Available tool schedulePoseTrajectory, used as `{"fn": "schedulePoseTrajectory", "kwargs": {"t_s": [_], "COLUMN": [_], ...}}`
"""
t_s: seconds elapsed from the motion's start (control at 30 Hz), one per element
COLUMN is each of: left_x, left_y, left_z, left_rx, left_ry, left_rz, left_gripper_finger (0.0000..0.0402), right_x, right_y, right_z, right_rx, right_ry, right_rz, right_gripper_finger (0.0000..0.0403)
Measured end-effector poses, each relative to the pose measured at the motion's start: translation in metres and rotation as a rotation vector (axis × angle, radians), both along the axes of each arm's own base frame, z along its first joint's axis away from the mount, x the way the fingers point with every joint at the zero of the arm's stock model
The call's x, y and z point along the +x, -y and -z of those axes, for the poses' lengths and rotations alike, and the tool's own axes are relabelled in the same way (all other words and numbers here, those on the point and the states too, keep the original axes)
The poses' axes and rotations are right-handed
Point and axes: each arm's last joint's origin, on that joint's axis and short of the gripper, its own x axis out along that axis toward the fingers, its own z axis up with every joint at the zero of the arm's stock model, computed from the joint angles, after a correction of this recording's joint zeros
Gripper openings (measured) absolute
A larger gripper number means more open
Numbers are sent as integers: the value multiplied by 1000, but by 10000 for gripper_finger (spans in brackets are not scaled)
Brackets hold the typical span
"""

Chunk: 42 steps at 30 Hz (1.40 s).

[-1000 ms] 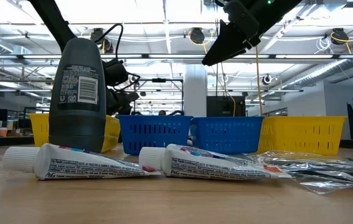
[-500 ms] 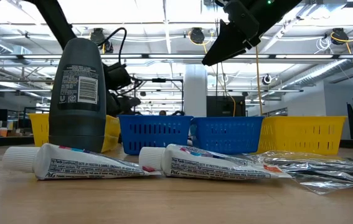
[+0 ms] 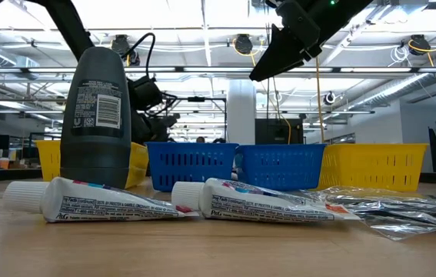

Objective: Pick & Place Travel size toiletries
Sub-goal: Put the hairbrush into the left yellow bin

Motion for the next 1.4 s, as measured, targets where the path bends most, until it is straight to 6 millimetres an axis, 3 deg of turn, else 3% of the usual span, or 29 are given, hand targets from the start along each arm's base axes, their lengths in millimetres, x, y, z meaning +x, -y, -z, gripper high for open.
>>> {"fn": "schedulePoseTrajectory", "kwargs": {"t_s": [0.3, 0.4, 0.6, 1.07, 1.2, 1.4], "left_x": [0, -2, -2, -2, -4, -15], "left_y": [0, 2, 3, 5, 7, 20], "left_z": [0, 2, 3, 0, -13, -49], "left_rx": [1, 10, 65, 40, 66, 114], "left_ry": [-8, -33, -74, -33, -11, 12], "left_rz": [7, 32, 63, 121, 125, 162], "left_gripper_finger": [172, 134, 12, 0, 0, 0], "right_x": [0, 0, 0, 0, 0, 0], "right_y": [0, 0, 0, 0, 0, 0], "right_z": [0, 0, 0, 0, 0, 0], "right_rx": [0, 0, 0, 0, 0, 0], "right_ry": [0, 0, 0, 0, -1, -1], "right_rz": [0, 0, -1, 0, 0, 0], "right_gripper_finger": [167, 167, 167, 167, 167, 167]}}
